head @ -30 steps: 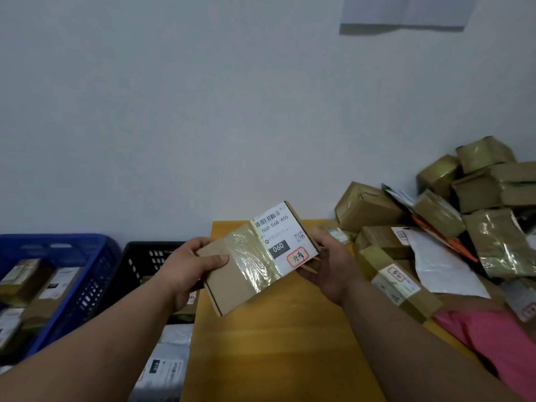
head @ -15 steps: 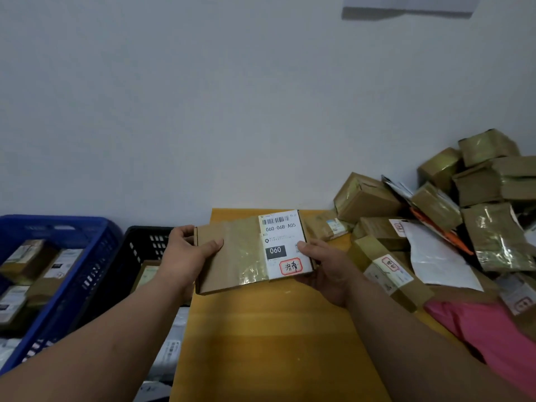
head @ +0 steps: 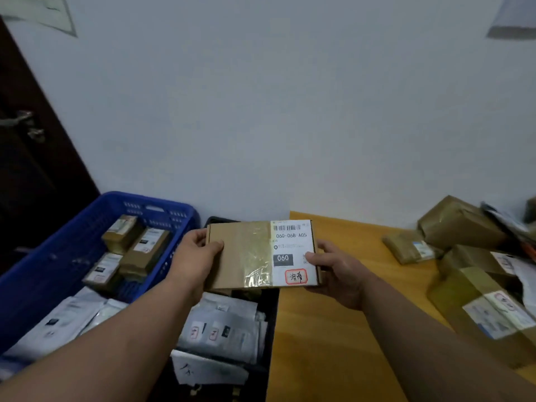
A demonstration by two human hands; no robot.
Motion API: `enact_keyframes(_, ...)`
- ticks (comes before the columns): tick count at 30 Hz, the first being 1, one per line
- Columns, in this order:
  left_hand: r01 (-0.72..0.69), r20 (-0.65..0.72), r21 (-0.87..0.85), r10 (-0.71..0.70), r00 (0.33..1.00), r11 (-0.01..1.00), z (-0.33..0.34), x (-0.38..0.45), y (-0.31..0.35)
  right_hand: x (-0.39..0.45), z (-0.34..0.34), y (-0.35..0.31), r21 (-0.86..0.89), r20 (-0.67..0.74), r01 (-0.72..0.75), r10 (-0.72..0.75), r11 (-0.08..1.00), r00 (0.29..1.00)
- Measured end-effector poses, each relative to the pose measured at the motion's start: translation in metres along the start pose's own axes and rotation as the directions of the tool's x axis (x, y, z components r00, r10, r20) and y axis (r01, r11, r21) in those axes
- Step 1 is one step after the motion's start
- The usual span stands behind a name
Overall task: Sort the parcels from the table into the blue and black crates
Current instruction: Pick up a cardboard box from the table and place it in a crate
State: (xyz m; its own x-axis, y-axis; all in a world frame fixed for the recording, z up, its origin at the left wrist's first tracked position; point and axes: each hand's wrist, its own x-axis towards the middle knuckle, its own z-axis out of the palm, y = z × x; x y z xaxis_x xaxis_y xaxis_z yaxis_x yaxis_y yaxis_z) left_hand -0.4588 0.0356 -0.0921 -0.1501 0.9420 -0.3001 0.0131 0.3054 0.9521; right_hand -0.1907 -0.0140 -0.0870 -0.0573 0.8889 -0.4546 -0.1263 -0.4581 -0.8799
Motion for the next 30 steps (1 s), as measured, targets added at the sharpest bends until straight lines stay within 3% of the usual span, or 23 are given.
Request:
enact_keyframes(3, 0.042, 0.002, 0.01, -0.042, 0.999, 0.999, -0.058, 0.018, -0.004, 0.023, 0.058, 0.007, -0.04, 0.05, -0.053, 0.055, 0.998, 0.997)
enact_keyframes(11, 0.312, 0.06, 0.131, -0.321, 0.945, 0.941, -0.178, 0.045, -0.031, 0.068, 0.17, 0.037, -0.063, 0.135, -0.198, 0.205, 0.978, 0.969)
enact_keyframes(21, 0.403, 0.036, 0.153, -0.412, 0.91, 0.903, -0.2, 0.089, -0.046, 0.127, 0.19, 0.036, -0.149, 0.137, -0.274, 0.294, 0.95, 0.946)
enact_keyframes(30, 0.414, -0.107, 0.165, -0.401, 0.91, 0.895, -0.228, 0.16, -0.027, 0.217, 0.226, 0.029, -0.231, 0.213, -0.359, 0.407, 0.904, 0.888)
